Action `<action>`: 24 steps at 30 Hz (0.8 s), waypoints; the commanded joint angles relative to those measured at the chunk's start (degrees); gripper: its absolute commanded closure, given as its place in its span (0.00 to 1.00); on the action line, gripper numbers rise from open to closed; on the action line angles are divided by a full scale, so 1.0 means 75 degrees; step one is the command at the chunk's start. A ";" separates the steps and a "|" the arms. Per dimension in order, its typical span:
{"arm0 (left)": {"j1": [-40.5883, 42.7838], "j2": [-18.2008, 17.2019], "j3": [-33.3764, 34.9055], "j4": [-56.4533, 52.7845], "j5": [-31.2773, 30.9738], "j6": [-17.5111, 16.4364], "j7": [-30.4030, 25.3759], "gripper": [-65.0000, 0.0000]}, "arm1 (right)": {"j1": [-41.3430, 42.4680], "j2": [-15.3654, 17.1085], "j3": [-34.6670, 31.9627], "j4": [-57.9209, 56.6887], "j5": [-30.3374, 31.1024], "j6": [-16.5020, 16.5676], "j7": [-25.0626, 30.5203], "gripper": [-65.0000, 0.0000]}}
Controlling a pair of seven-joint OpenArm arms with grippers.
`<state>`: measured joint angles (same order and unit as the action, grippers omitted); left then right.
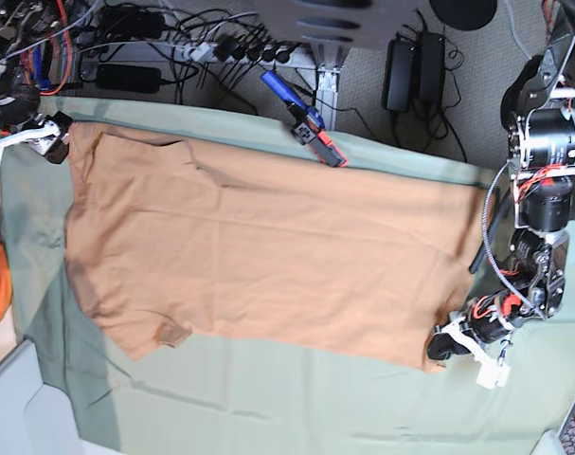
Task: Fold the T-shirt properly
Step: 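Lower the right gripper to the shirt's hem corner and grasp it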
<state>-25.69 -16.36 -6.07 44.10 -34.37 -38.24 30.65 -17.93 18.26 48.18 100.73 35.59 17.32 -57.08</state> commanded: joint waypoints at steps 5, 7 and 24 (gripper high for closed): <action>-0.0233 -0.0087 -0.0023 0.0105 -0.0303 -0.0235 0.0009 1.00 | 0.0315 0.0463 0.0309 0.0353 0.0216 0.0487 0.0460 0.36; -0.0233 -0.0087 -0.0023 0.0105 -0.0303 -0.0235 0.0125 1.00 | 0.0723 0.0618 0.0309 0.0254 0.0166 0.0484 0.0466 0.36; -0.0210 -0.0131 -0.0020 0.0105 -0.0420 -0.0235 0.0697 1.00 | 0.6481 0.1201 -0.2049 -0.5995 -0.1845 0.0443 0.2218 0.36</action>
<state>-25.58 -16.64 -6.07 44.10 -36.67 -38.61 36.71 29.41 26.13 32.58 54.68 21.19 18.13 -41.12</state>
